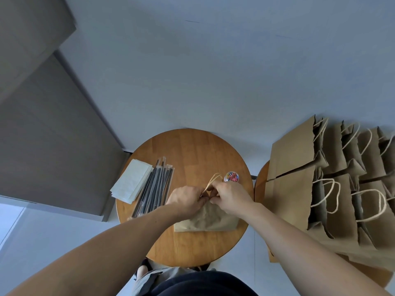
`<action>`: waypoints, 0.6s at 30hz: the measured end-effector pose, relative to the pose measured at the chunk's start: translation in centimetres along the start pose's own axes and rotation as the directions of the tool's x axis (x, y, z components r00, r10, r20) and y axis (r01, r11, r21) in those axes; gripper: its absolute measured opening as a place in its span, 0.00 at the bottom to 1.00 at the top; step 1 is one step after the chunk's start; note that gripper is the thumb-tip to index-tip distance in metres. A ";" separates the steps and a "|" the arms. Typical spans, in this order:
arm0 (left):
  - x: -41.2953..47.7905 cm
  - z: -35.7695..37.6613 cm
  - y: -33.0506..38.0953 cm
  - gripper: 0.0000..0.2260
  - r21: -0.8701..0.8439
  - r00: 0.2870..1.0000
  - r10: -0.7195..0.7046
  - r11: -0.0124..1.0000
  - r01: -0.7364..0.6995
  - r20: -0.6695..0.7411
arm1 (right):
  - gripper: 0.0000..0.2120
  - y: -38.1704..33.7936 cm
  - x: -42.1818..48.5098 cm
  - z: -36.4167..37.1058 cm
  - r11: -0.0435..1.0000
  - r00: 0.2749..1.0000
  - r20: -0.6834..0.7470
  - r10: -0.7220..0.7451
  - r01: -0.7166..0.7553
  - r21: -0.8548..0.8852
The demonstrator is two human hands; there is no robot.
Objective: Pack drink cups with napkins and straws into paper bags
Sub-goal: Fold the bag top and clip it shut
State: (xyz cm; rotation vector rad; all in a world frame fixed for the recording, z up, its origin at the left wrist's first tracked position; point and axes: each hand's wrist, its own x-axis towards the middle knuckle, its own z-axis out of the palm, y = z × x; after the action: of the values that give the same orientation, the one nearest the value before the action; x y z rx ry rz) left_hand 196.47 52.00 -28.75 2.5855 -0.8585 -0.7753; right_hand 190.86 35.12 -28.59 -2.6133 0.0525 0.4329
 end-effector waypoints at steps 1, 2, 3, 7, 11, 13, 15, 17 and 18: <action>0.0 0.0 0.0 0.11 0.001 1.000 -0.004 1.000 0.004 0.006 | 0.11 0.1 -0.1 0.1 1.000 1.000 -0.006 0.004 -0.004 0.029; 0.0 0.0 0.0 0.11 0.001 1.000 -0.005 1.000 0.005 0.012 | 0.11 0.3 -0.2 0.1 0.998 1.000 -0.016 0.005 -0.004 0.065; 0.0 -0.1 0.0 0.11 0.001 1.000 -0.004 1.000 0.004 0.017 | 0.10 0.4 -0.4 0.1 0.994 0.999 -0.030 0.011 -0.007 0.113; 0.3 -0.8 0.1 0.11 -0.009 0.999 0.006 1.000 -0.006 0.034 | 0.08 0.6 -0.9 0.3 0.956 0.985 -0.150 0.082 -0.035 0.291; 0.3 -0.9 0.0 0.10 -0.011 0.998 0.021 1.000 -0.020 0.055 | 0.07 0.4 -1.1 0.5 0.956 0.974 -0.211 0.086 -0.022 0.291; 0.3 -0.8 0.0 0.10 -0.009 0.998 0.028 1.000 -0.028 0.058 | 0.07 0.4 -1.2 0.5 0.958 0.974 -0.210 0.085 -0.022 0.288; 0.2 -0.8 -0.1 0.10 -0.008 0.997 0.034 0.999 -0.033 0.063 | 0.07 0.4 -1.2 0.4 0.961 0.978 -0.193 0.079 -0.023 0.275; 0.2 -0.8 0.0 0.10 -0.010 0.997 0.035 0.999 -0.035 0.069 | 0.07 0.4 -1.1 0.2 0.963 0.985 -0.155 0.074 -0.030 0.268; 0.2 -0.8 0.0 0.10 -0.011 0.997 0.036 0.999 -0.035 0.071 | 0.07 0.4 -1.1 0.0 0.966 0.988 -0.138 0.072 -0.035 0.255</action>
State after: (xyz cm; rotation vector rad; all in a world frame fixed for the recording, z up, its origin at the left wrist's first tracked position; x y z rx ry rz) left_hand 197.08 51.93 -28.15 2.5412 -0.9164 -0.8633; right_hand 189.74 34.70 -28.47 -2.3918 0.2144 0.2346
